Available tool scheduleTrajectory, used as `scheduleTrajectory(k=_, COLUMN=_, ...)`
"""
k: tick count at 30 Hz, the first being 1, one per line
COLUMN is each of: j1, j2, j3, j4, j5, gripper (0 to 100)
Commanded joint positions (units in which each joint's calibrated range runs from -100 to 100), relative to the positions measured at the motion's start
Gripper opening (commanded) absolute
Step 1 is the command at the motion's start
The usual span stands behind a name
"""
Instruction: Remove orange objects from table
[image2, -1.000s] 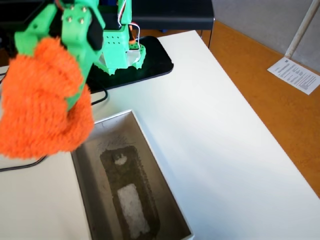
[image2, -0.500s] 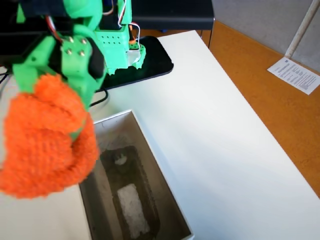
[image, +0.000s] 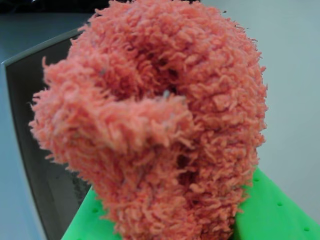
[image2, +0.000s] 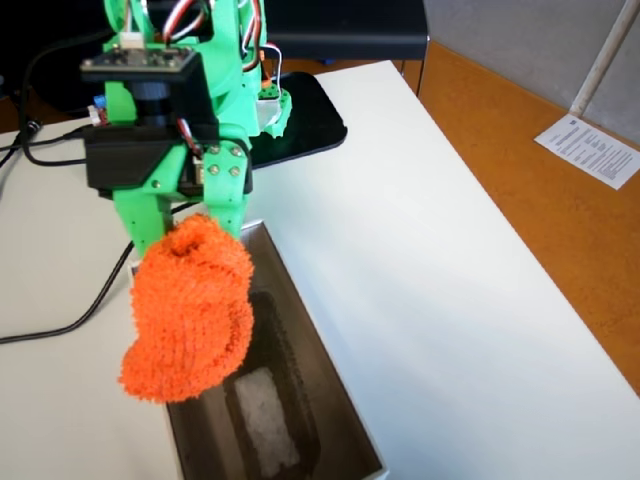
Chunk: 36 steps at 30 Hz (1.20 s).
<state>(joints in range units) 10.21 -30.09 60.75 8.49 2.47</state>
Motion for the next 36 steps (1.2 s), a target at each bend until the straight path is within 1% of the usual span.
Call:
scheduleTrajectory(k=1, j1=-0.5, j2=-1.8, j3=-0.1, j4=-1.4, j5=0.2, gripper=0)
scheduleTrajectory(k=6, j1=-0.6, j2=-1.8, j3=-0.8, j4=-2.1, j5=0.2, gripper=0)
scheduleTrajectory(k=8, j1=-1.0, j2=-2.2, j3=-5.8, j4=-0.9, j5=-0.4, gripper=0)
scheduleTrajectory(k=11, j1=-2.4, j2=-1.3, j3=-28.8, j4=7.7, j5=-3.5, gripper=0)
scheduleTrajectory(k=12, j1=-3.1, j2=2.1, j3=-46.8, j4=16.8, j5=-5.7, gripper=0)
scheduleTrajectory(k=13, j1=-3.2, j2=2.8, j3=-49.8, j4=18.4, j5=-5.9, gripper=0)
scheduleTrajectory(k=15, j1=-4.3, j2=6.9, j3=-65.8, j4=27.3, j5=-6.9, gripper=0)
scheduleTrajectory(k=19, j1=-6.4, j2=6.4, j3=-63.6, j4=29.2, j5=-6.9, gripper=0)
scheduleTrajectory(k=21, j1=-9.5, j2=5.0, j3=-61.0, j4=30.0, j5=-6.9, gripper=0)
scheduleTrajectory(k=23, j1=-15.6, j2=2.3, j3=-57.3, j4=29.4, j5=-6.7, gripper=0)
scheduleTrajectory(k=25, j1=-24.6, j2=-0.3, j3=-53.7, j4=26.9, j5=-6.1, gripper=0)
scheduleTrajectory(k=28, j1=-41.7, j2=-4.1, j3=-46.4, j4=15.5, j5=-2.6, gripper=0)
scheduleTrajectory(k=30, j1=-54.0, j2=-5.0, j3=-44.0, j4=7.6, j5=0.8, gripper=0)
scheduleTrajectory(k=32, j1=-65.1, j2=-4.5, j3=-43.5, j4=2.6, j5=3.9, gripper=0)
scheduleTrajectory(k=34, j1=-74.0, j2=-2.7, j3=-43.1, j4=-3.0, j5=6.0, gripper=0)
scheduleTrajectory(k=36, j1=-79.2, j2=-0.3, j3=-41.7, j4=-8.8, j5=6.7, gripper=0)
